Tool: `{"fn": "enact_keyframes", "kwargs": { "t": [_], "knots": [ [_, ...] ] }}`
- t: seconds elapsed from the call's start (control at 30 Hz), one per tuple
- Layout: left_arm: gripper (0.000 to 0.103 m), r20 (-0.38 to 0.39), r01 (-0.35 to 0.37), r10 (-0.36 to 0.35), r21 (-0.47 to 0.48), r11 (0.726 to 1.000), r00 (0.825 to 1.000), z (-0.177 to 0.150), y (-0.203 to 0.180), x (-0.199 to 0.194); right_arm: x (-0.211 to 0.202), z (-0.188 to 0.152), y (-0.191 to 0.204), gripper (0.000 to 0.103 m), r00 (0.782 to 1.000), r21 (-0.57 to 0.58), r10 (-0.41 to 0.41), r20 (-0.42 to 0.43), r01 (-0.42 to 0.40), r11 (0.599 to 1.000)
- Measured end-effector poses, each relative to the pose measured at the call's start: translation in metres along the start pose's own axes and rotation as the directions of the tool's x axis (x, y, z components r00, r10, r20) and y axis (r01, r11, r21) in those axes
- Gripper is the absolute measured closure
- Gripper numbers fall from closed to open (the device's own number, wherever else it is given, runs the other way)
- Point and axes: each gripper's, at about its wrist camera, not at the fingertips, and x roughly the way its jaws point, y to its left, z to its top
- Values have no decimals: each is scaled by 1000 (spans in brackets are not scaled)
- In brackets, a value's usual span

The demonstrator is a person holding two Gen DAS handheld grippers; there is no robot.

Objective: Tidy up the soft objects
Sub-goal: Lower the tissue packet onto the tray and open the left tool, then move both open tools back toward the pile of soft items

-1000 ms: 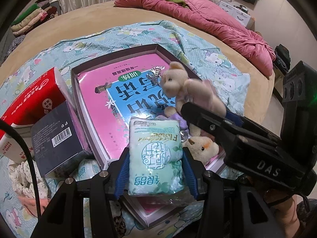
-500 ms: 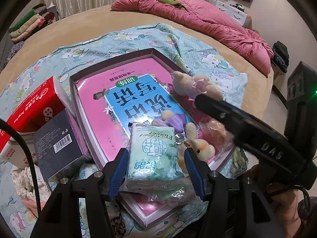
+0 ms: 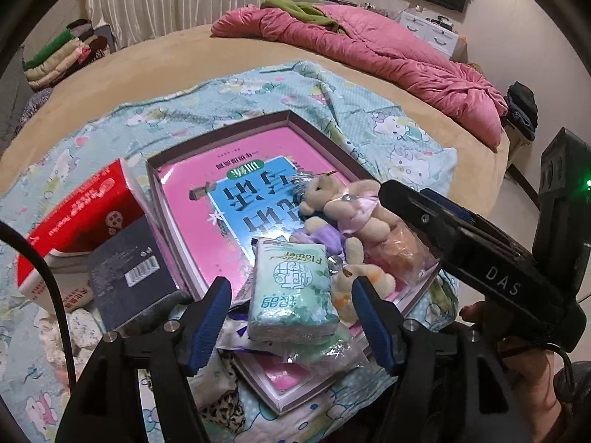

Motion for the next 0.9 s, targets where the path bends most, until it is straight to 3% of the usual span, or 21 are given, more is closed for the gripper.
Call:
{"fn": "enact_keyframes", "kwargs": {
  "t": [0.47,0.9],
  "knots": [
    [23,64,-35,36,-21,999,997,-6,10,-29,-18,1,14,25,998,-65,-55,43,58,996],
    [21,96,-62,67,-54,997,993,-27,34,-62,-42,5,62,25,994,-189,-49,101,68,980]
  ]
}}
